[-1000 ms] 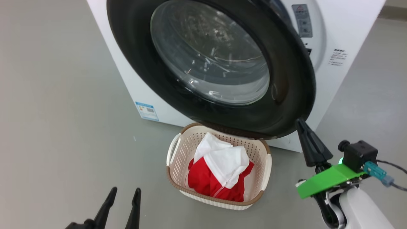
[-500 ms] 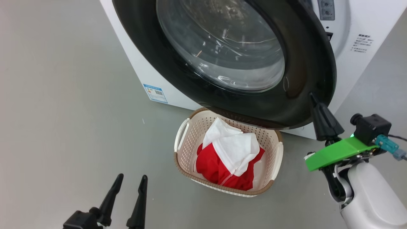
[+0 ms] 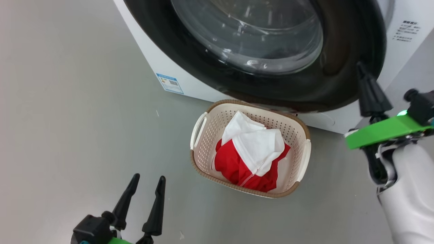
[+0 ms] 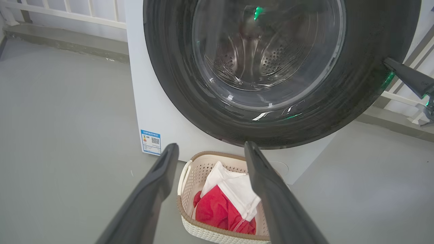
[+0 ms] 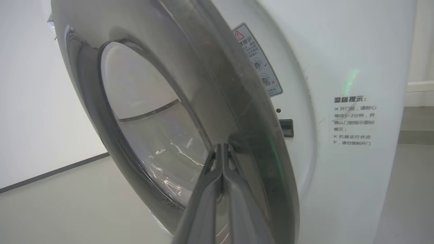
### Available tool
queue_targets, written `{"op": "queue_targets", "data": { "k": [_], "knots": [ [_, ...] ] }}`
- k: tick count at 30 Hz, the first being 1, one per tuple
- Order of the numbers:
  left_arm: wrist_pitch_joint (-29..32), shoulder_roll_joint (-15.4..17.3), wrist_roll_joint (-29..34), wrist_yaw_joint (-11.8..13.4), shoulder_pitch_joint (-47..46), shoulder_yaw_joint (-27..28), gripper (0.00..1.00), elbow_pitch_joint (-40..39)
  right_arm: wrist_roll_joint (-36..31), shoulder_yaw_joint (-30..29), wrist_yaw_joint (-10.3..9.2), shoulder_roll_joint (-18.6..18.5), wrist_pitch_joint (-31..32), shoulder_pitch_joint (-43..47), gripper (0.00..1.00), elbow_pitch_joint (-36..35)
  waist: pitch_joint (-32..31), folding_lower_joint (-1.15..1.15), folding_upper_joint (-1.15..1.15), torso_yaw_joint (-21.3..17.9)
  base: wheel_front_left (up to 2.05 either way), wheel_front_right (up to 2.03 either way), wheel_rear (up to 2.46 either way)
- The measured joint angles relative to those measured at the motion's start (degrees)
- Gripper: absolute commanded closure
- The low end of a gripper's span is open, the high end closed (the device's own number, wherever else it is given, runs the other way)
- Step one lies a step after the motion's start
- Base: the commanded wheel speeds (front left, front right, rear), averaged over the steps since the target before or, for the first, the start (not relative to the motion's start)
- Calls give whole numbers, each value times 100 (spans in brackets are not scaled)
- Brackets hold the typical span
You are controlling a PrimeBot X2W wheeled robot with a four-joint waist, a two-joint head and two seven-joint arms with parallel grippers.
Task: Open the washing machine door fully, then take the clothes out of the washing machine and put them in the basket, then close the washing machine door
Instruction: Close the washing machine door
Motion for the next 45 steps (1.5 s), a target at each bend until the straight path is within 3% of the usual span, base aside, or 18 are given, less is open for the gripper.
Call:
{"op": "queue_targets", "data": {
  "k": [13, 24, 32, 40, 41, 42, 43, 44, 45],
  "knots": [
    [0, -23, -27, 0, -235, -187, 0, -85, -22, -494, 0, -143, 0, -743, 100, 57, 398, 0, 0, 170, 0, 0, 0],
    [0, -37, -46, 0, -357, -201, 0, -114, -63, -742, 75, -53, -5, -942, 100, 45, 526, 0, 0, 197, 0, 0, 0],
    [0, -40, -46, 0, -364, -200, 0, -98, -64, -722, 74, -34, -5, -957, 100, 46, 487, 0, 0, 168, 0, 0, 0],
    [0, -37, -46, 0, -363, -138, 0, -16, -64, -314, 24, -78, -7, -881, 100, 44, 325, 0, 0, 69, 0, 0, 0],
    [0, -34, -46, 0, -363, -127, 0, -5, -64, -250, 24, -77, -7, -814, 69, 42, 296, 0, 0, 53, 0, 0, 0],
    [0, -32, -46, 0, -362, -119, 0, 9, -64, -203, 24, -69, -7, -728, 58, 40, 266, 0, 0, 37, 0, 0, 0],
    [0, -26, -46, 0, -361, -111, 0, 26, -64, -156, 24, -64, -7, -637, 33, 36, 234, 0, 0, 19, 0, 0, 0],
    [0, -18, -46, 0, -360, -100, 0, 42, -63, -99, 24, -66, -7, -556, 0, 37, 203, 0, 0, -2, 0, 0, 0],
    [0, -10, -46, 0, -358, -88, 0, 57, -62, -51, 24, -64, -7, -477, 0, 33, 170, 0, 0, -24, 0, 0, 0]
  ]
}}
